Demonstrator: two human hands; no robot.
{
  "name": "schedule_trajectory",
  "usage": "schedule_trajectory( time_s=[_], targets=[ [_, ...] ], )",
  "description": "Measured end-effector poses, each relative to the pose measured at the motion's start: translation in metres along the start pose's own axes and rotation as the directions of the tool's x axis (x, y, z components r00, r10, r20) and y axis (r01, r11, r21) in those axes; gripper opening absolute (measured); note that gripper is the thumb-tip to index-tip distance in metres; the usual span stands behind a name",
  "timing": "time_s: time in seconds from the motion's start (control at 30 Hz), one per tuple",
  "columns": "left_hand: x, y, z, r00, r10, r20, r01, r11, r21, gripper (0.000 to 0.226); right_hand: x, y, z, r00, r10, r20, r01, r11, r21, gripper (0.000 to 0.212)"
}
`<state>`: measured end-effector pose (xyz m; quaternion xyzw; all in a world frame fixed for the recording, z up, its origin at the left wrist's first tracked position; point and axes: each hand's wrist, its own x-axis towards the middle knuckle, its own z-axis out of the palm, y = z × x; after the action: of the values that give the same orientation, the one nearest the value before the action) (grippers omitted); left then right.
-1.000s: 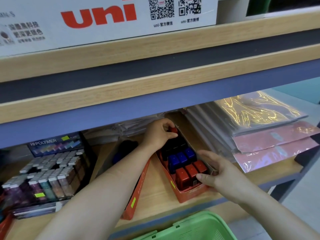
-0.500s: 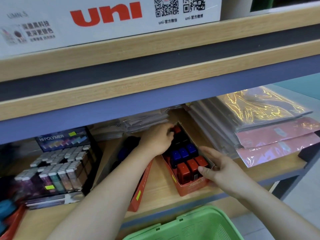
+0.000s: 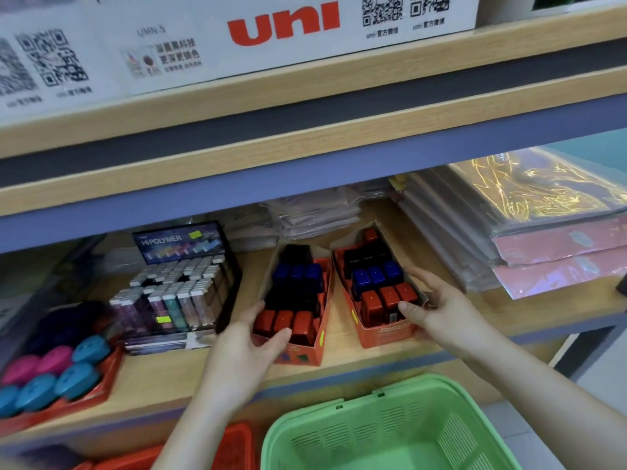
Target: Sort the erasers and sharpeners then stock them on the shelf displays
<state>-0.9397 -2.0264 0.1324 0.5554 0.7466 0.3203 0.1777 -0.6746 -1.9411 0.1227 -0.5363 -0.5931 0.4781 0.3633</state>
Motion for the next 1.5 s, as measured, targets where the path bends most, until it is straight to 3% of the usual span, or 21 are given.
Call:
schedule_trajectory(
  time_s=[0.27,0.43,0.57,0.63,0.73,0.8,0.9,1.03,1.1,1.27,1.5],
  targets=[
    [-0.013,0.02,0.025,0.992,0.039,-0.123,-0.031,0.997,0.068,0.06,-0.002,-0.004,0.022,0.999,-0.008,-0.047,0.005,0.998,-0.065,0.055],
    [-0.006,-0.009,0.018,0.991,0.013,-0.13,-0.045,0.97,-0.241,0.052,-0.006,-0.002,0.031,0.985,-0.126,-0.118,0.105,0.98,-0.171,0.058],
    [0.0,-0.068,-0.016,0.924,0.03,-0.382,0.025,0.99,0.14,0.029,-0.018,0.005,0.046,0.991,-0.132,-0.026,0.105,0.876,-0.471,0.077],
    [0.007,-0.093,-0.027,0.937,0.044,-0.347,0.071,0.947,0.312,0.036,-0.018,0.007,0.05,0.988,-0.143,-0.05,0.094,0.84,-0.535,0.081],
    [0.018,-0.113,-0.034,0.959,0.044,-0.281,0.081,0.904,0.419,0.041,-0.021,0.007,0.054,0.983,-0.171,-0.071,0.095,0.795,-0.599,0.078],
    [0.023,-0.117,-0.038,0.954,0.09,-0.286,0.055,0.886,0.46,0.033,-0.023,0.003,0.056,0.979,-0.175,-0.103,0.059,0.73,-0.681,0.075],
    [0.024,-0.114,-0.039,0.942,0.13,-0.31,0.035,0.879,0.476,0.026,-0.031,-0.008,0.06,0.936,-0.337,-0.101,0.089,0.504,-0.859,0.072],
    [0.014,-0.107,-0.03,0.935,0.207,-0.288,-0.061,0.894,0.445,0.028,-0.044,-0.019,0.085,0.777,-0.615,0.134,0.422,0.351,-0.836,0.059],
    [0.003,-0.102,-0.022,0.927,0.251,-0.278,-0.119,0.902,0.415,0.032,-0.052,-0.024,0.106,0.71,-0.65,0.27,0.534,0.248,-0.808,0.054],
    [-0.023,-0.101,-0.013,0.899,0.343,-0.271,-0.23,0.898,0.375,0.033,-0.047,-0.022,0.137,0.787,-0.544,0.292,0.511,0.309,-0.802,0.051],
    [-0.026,-0.109,-0.015,0.908,0.337,-0.248,-0.249,0.912,0.327,0.04,-0.05,-0.025,0.143,0.803,-0.537,0.257,0.508,0.392,-0.767,0.052]
  ],
)
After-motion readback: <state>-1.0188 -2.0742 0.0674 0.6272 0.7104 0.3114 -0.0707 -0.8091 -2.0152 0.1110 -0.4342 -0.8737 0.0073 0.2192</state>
